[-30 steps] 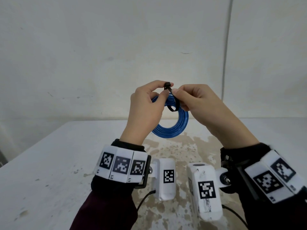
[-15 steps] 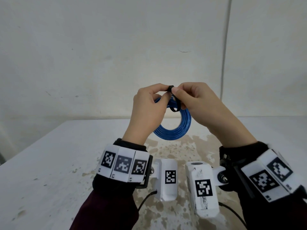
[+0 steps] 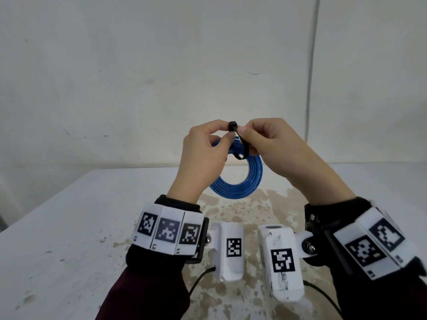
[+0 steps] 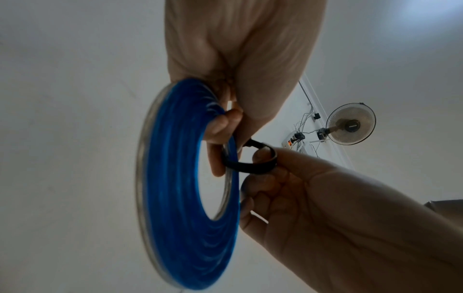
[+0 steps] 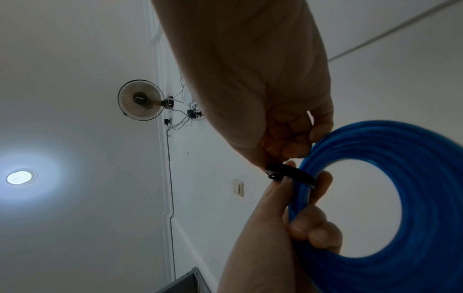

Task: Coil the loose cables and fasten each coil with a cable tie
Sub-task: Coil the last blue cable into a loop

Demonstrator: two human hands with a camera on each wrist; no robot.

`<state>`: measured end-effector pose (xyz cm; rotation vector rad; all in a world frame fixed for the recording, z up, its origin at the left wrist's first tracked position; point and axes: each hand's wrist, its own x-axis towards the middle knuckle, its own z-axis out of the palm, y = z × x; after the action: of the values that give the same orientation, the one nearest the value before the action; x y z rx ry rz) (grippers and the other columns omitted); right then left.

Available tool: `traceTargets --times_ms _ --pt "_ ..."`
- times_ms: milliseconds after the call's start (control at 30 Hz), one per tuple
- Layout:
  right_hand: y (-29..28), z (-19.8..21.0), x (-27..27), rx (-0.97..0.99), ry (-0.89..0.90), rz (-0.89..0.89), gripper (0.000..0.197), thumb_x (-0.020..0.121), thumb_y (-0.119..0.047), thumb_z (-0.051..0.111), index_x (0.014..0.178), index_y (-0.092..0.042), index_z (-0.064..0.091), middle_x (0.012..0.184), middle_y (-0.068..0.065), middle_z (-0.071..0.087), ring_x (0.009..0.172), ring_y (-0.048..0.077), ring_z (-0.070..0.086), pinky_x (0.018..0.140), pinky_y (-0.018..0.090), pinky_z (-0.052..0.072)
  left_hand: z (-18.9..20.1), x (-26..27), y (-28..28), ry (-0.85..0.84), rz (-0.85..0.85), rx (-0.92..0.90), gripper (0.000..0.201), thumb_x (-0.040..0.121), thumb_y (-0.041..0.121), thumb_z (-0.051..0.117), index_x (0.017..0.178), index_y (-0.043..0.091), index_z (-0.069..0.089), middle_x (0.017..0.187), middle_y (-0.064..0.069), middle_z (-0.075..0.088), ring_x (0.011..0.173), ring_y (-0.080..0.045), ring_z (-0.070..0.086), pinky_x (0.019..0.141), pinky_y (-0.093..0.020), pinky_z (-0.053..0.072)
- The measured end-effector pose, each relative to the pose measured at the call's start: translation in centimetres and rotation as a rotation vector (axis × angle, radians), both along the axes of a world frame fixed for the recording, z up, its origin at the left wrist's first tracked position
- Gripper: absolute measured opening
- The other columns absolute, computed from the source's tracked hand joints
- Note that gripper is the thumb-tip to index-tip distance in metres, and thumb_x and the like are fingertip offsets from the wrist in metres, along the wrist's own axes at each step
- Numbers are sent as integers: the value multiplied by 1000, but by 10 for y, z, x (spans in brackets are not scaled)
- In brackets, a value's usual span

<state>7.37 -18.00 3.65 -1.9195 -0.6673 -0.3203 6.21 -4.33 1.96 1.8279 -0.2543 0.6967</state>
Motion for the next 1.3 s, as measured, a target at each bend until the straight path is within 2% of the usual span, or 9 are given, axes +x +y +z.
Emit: traceTargets --times_ms 300,467,567,700,800,900,1000,1133,1300 --pt "4 1 -3 66 -28 -35 35 97 -26 49 65 -15 54 59 0 45 59 14 40 61 29 35 7 -8 1 -33 13 81 15 93 16 59 94 24 71 39 10 46 43 -14 35 51 -29 34" --pt "7 -2 1 155 -40 -83 17 92 -27 58 79 -17 63 64 -3 55 62 13 51 65 34 47 8 -10 3 6 15 131 16 93 16 58 95 23 72 41 11 51 39 -8 37 50 -27 35" --pt "0 -1 4 183 37 -10 10 89 -22 63 80 -20 67 74 -7 62 66 7 52 64 26 48 10 -13 7 43 -12 208 18 93 16 57 90 26 72 50 7 56 41 -7 38 50 -23 35" --pt "-18 5 6 246 291 191 15 88 -13 62 74 -17 64 69 -5 60 69 9 51 71 24 43 14 -21 5 61 -113 304 19 94 15 56 94 22 74 51 6 53 44 -9 35 50 -22 33" --pt "-29 9 8 306 297 168 14 90 -12 58 76 -16 61 72 -3 58 73 11 53 75 24 42 16 -28 -3 42 -156 414 22 94 14 55 100 23 74 65 0 67 45 -5 38 50 -19 35" --pt "-40 14 10 402 260 117 12 91 -13 58 79 -16 60 79 -1 58 80 13 55 77 27 43 19 -35 -13 30 -224 434 24 97 12 51 106 16 73 67 1 67 40 0 46 48 -8 32" --pt "-40 15 8 455 221 76 13 93 -16 57 81 -16 60 84 2 58 86 16 56 79 32 49 22 -37 -17 49 -277 390 25 99 16 47 106 14 71 61 1 63 40 -3 41 50 -18 36" --pt "-28 15 2 465 132 22 20 97 -22 52 81 -14 61 79 0 57 72 11 57 56 22 50 25 -40 -13 86 -312 336 26 101 18 44 95 10 69 57 2 56 43 -7 39 50 -24 38" --pt "-37 19 -5 225 135 117 20 91 -24 61 92 -4 67 79 2 67 74 8 65 68 30 55 23 -37 -13 82 -321 224 21 101 18 43 100 11 63 56 0 51 44 -9 36 49 -24 37"
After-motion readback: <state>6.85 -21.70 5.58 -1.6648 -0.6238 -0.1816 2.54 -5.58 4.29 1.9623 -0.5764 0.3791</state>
